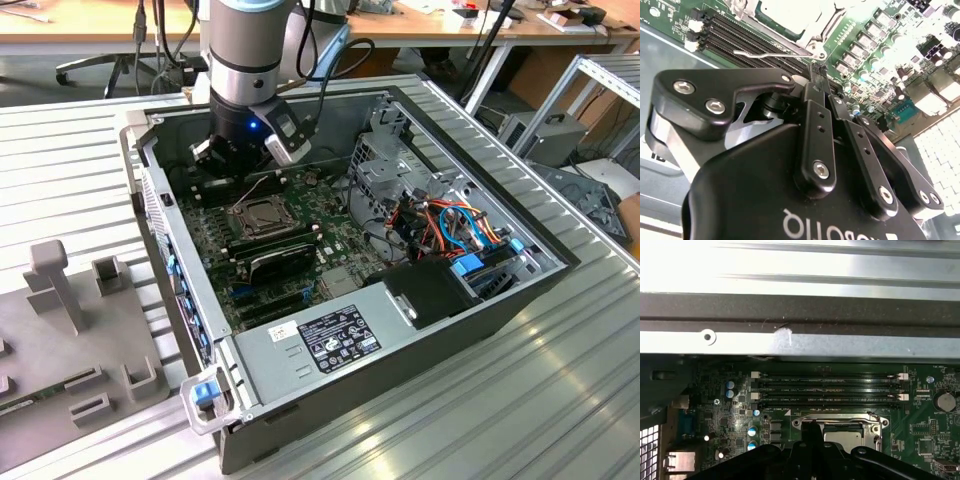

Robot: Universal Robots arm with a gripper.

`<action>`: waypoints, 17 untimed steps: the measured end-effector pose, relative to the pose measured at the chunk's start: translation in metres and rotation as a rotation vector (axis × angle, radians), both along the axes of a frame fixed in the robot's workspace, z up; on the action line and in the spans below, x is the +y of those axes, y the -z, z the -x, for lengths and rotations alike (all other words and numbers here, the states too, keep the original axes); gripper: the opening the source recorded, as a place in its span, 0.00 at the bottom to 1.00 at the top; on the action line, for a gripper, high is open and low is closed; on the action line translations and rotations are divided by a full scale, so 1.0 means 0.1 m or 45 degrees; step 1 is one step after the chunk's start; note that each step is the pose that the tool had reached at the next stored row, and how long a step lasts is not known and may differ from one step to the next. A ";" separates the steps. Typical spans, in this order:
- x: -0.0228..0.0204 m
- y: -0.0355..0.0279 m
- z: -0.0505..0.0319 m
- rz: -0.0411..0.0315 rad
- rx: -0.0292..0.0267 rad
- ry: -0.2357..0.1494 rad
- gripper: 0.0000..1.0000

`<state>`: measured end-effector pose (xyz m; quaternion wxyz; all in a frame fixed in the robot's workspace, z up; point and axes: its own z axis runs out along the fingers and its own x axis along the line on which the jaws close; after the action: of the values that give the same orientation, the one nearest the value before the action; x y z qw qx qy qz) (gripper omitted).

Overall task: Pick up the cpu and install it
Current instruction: 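Install the first cpu locking lever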

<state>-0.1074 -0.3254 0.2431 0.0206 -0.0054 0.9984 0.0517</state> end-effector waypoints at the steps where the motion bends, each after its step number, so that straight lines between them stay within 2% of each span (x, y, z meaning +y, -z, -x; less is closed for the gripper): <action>1: 0.004 0.002 -0.001 0.0000 0.0000 0.000 0.11; 5: 0.036 0.017 -0.015 -0.0012 0.0001 0.000 0.11; 10: 0.093 0.043 -0.080 -0.0014 0.0002 0.000 0.11; 17: 0.133 0.070 -0.151 -0.0013 0.0002 0.000 0.11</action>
<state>-0.0923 -0.3122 0.2361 0.0205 -0.0054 0.9984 0.0522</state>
